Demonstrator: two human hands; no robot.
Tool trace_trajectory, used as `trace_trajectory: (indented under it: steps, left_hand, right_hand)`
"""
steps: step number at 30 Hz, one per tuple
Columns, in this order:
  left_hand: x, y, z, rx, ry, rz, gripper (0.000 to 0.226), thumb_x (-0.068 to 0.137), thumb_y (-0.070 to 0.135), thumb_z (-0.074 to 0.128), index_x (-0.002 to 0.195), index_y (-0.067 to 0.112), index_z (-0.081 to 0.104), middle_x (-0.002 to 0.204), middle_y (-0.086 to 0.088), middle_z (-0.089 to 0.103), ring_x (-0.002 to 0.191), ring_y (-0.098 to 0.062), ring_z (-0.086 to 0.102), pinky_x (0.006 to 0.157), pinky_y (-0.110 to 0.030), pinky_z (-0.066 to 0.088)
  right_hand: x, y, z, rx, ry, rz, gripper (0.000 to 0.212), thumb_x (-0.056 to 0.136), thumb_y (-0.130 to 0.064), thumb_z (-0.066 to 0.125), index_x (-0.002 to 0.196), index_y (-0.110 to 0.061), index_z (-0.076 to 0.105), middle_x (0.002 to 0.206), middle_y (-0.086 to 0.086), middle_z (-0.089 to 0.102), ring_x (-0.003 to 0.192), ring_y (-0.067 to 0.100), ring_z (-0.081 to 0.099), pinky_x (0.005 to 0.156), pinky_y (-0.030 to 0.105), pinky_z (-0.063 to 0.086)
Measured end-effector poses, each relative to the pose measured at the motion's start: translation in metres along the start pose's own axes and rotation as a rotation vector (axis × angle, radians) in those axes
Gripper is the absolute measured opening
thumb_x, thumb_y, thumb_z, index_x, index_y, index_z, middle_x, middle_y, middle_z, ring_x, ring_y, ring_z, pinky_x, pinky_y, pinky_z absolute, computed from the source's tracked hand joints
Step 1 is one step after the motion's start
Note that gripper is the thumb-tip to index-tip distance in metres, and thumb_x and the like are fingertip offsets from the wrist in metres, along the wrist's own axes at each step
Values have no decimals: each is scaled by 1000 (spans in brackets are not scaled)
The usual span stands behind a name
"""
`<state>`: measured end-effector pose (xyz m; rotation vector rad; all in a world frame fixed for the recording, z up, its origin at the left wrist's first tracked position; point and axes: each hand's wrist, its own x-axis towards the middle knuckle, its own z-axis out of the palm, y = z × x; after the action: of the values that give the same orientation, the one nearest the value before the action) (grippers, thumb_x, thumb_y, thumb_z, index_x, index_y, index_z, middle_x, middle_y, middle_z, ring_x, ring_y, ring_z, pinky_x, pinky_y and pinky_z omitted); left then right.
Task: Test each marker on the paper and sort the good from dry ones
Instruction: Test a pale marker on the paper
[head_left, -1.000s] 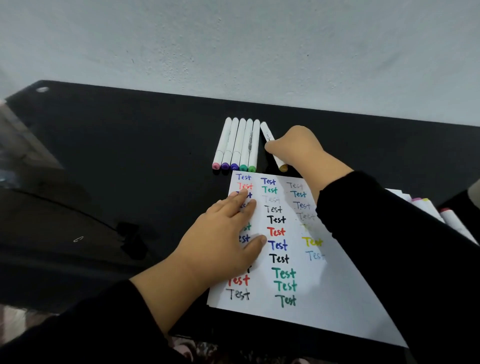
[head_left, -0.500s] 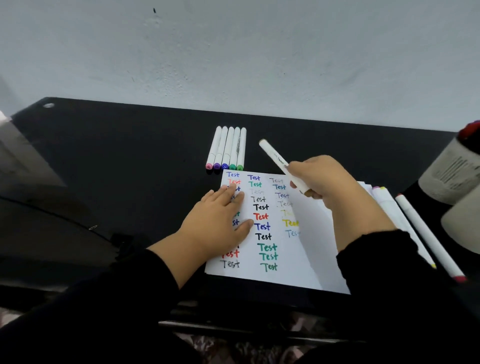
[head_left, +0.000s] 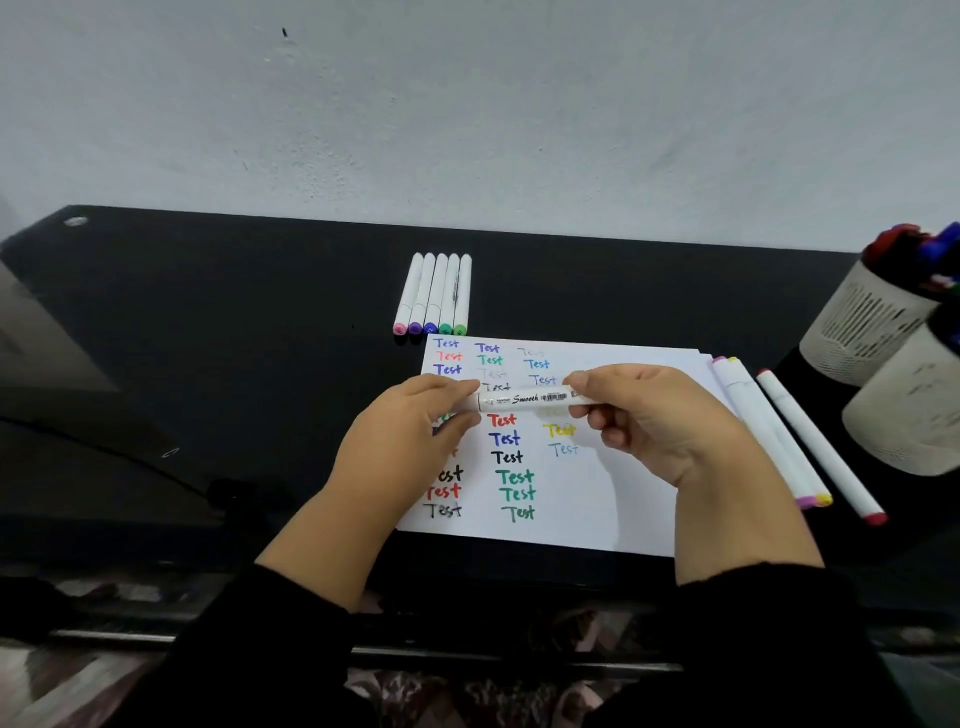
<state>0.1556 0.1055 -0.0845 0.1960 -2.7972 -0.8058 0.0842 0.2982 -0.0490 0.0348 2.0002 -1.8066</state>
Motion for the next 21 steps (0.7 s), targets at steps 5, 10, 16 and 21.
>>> trace_trajectory:
  steps: [5, 10, 16, 21]
  left_hand:
    - [0, 4, 4, -44, -50, -28, 39, 91, 42, 52, 130, 36, 52, 125, 21, 50, 103, 6, 41, 79, -11, 31]
    - [3, 6, 4, -26, -96, -79, 44, 92, 45, 50, 134, 37, 46, 136, 16, 47, 122, -4, 41, 86, -15, 29]
    - [2, 13, 3, -34, -72, -66, 39, 89, 45, 55, 126, 36, 56, 121, 17, 57, 99, 1, 47, 78, -17, 34]
    - [-1, 21, 5, -45, -21, -11, 33, 88, 41, 58, 121, 36, 60, 105, 16, 61, 93, 1, 50, 75, -17, 39]
  right_hand:
    - [5, 6, 3, 234, 55, -27, 12, 83, -16, 68, 82, -5, 65, 57, 2, 59, 47, 7, 47, 42, 16, 37]
    - [9, 14, 6, 323, 81, -18, 14, 85, -20, 66, 80, -7, 69, 58, 2, 58, 48, 7, 47, 42, 16, 39]
    - [6, 18, 17, 337, 80, -27, 19, 86, -29, 66, 83, -11, 65, 57, -1, 52, 48, 8, 41, 42, 18, 35]
    - [1, 20, 36, 244, 75, -9, 29, 82, -37, 69, 67, -15, 57, 46, -2, 47, 38, 8, 34, 36, 17, 29]
